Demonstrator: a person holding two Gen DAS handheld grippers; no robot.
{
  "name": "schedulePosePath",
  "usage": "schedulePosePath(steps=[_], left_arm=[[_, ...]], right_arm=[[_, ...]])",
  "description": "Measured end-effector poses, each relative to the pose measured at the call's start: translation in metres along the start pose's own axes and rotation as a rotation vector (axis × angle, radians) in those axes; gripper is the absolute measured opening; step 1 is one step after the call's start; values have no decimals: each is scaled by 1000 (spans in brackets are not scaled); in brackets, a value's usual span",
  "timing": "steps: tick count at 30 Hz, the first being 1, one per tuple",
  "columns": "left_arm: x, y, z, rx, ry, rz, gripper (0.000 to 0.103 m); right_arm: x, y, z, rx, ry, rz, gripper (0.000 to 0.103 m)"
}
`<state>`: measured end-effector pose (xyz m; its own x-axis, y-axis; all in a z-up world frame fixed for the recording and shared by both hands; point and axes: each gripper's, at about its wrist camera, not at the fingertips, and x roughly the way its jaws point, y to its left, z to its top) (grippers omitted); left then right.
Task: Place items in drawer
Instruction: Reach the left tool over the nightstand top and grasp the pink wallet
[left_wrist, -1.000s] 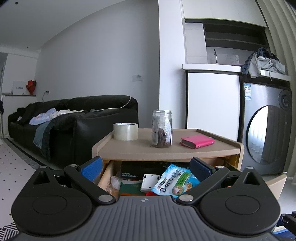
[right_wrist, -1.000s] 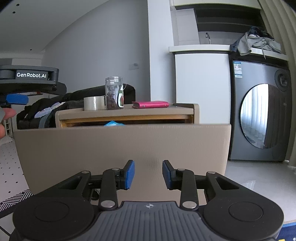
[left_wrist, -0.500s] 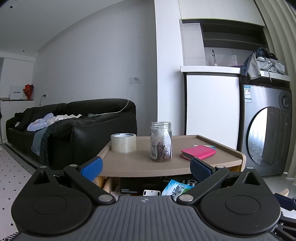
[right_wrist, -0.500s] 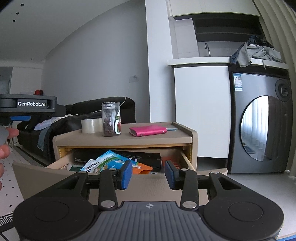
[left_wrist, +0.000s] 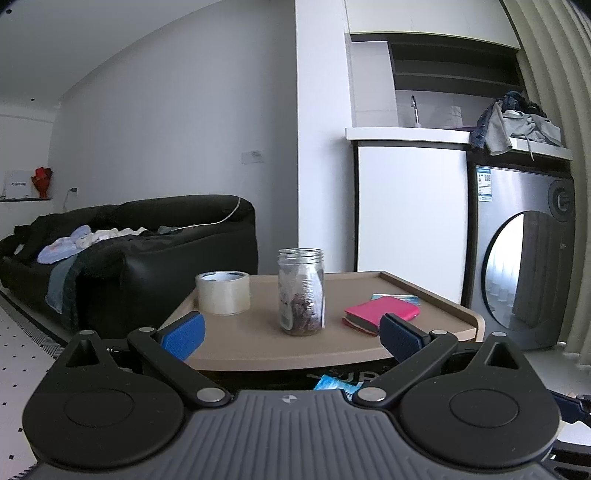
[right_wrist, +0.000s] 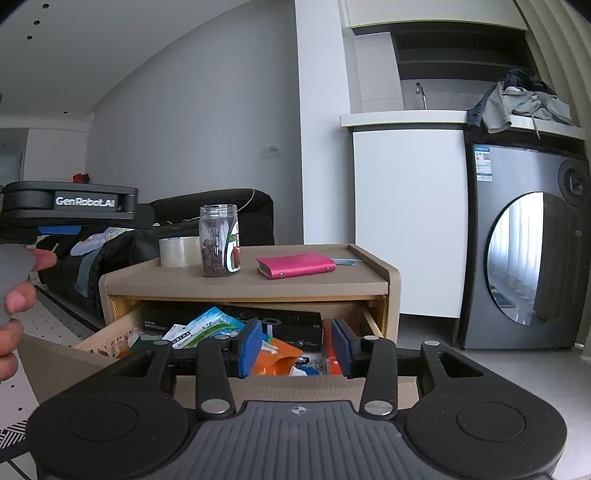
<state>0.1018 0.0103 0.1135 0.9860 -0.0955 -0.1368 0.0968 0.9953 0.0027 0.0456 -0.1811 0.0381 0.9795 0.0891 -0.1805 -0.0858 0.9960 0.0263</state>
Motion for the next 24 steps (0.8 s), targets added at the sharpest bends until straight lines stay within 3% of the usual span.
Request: schedulePosePath(steps=[8, 24], left_arm=[[21, -16, 3, 46, 19, -39, 103], [88, -63, 16, 255, 102, -233, 103]], right_arm=[[11, -11, 4, 17, -5, -10, 46], [34, -26, -8, 6, 62, -9, 51]])
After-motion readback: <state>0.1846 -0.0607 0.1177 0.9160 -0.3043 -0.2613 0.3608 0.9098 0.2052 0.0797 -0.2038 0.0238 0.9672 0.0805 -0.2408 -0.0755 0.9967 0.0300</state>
